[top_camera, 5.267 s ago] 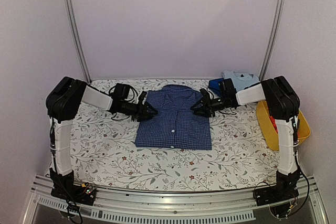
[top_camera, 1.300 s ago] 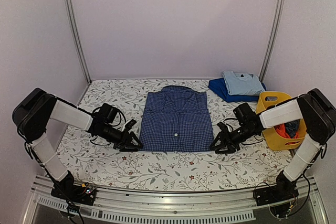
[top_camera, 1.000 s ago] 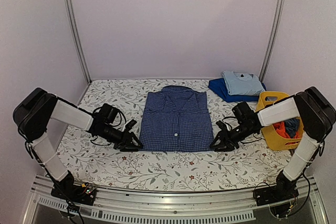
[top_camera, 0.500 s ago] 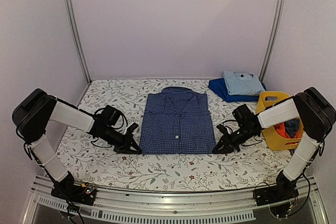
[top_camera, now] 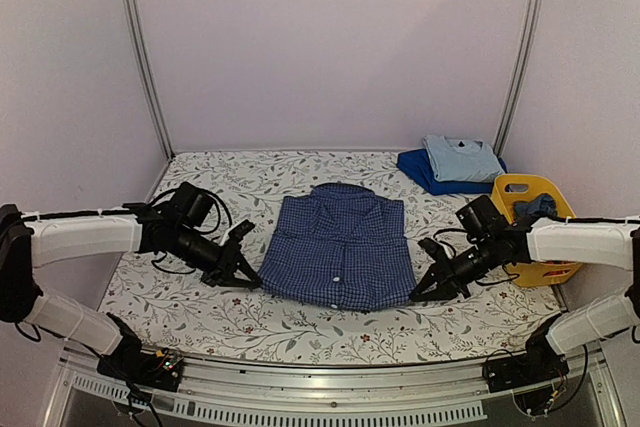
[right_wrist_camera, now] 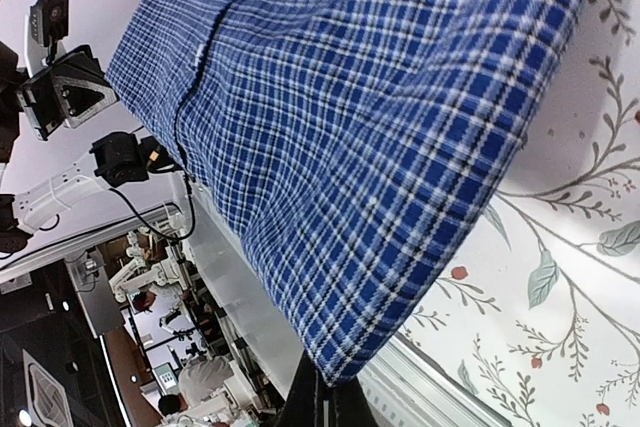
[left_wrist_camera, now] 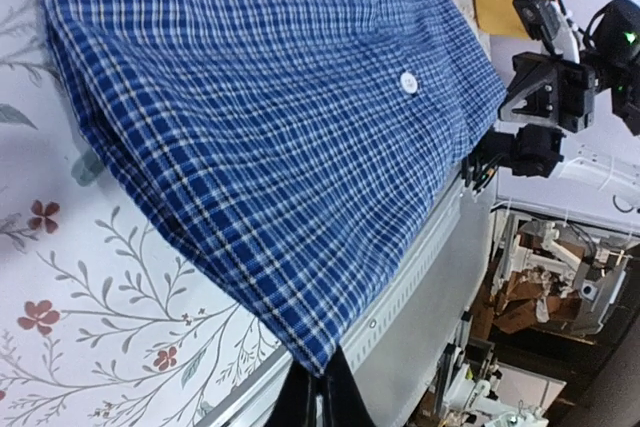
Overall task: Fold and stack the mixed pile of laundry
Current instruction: Pick up the 2/3-rectangle-folded T-shirt from the center of the board, then fold the 2/3-rectangle-folded T-shirt at the center of the board.
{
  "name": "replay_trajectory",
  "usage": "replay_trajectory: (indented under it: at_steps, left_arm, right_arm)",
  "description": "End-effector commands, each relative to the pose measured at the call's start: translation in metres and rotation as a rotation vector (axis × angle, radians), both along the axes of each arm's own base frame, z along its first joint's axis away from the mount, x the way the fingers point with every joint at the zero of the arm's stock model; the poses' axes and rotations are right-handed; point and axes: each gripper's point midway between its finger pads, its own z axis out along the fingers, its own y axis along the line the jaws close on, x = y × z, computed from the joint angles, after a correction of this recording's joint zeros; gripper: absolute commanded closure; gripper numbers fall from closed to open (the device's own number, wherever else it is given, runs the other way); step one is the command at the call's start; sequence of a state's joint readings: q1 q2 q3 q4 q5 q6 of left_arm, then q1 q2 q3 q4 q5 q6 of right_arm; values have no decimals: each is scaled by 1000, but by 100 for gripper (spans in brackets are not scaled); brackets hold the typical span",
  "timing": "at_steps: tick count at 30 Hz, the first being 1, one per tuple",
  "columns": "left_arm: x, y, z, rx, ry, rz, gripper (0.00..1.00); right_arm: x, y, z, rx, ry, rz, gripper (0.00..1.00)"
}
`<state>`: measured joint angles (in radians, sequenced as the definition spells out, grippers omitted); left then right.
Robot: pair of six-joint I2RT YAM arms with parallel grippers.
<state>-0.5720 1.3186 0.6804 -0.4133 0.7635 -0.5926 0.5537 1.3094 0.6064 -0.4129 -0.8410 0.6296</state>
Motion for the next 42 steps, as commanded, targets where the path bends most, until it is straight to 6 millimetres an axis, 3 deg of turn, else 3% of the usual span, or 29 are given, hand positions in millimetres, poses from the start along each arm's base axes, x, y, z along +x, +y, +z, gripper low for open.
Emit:
replay_trajectory:
  at_steps: [1,9,14,16,19,21,23,27,32,37,42]
  left_arm:
    - [47,6,26,17,-50,94,100]
    - [169,7,40,-6,-142,236,100]
    - [236,9,16,19,-137,284,100]
    - [260,11,3,31,-140,303,100]
    - [287,8,-23,42,-126,311,100]
    - [295,2,-41,34,-103,303,100]
    - [299,-7,-57,22,-84,284,100]
    - [288,-23,-91,55,-51,226,100]
    - [237,-29,-110,104,-7,150,100]
    - [153,-15,-110,147,50,106,100]
    - [63,13,-101,194,115,72,100]
  right_arm:
    - [35,-1,29,11,-11,-76,100]
    - [141,-7,48,2,-145,-153,100]
    - [207,-10,34,-21,-193,-183,100]
    - [232,-14,10,-40,-182,-203,100]
    - [261,-17,-9,-54,-189,-232,100]
    - [275,-12,-22,-55,-188,-227,100]
    - [281,-12,-49,-81,-153,-229,100]
    - [280,-10,-84,-112,-105,-210,100]
    - [244,13,-115,-142,-54,-104,100]
    - [177,32,-126,-145,5,-7,100]
    - [79,13,-121,-157,102,30,100]
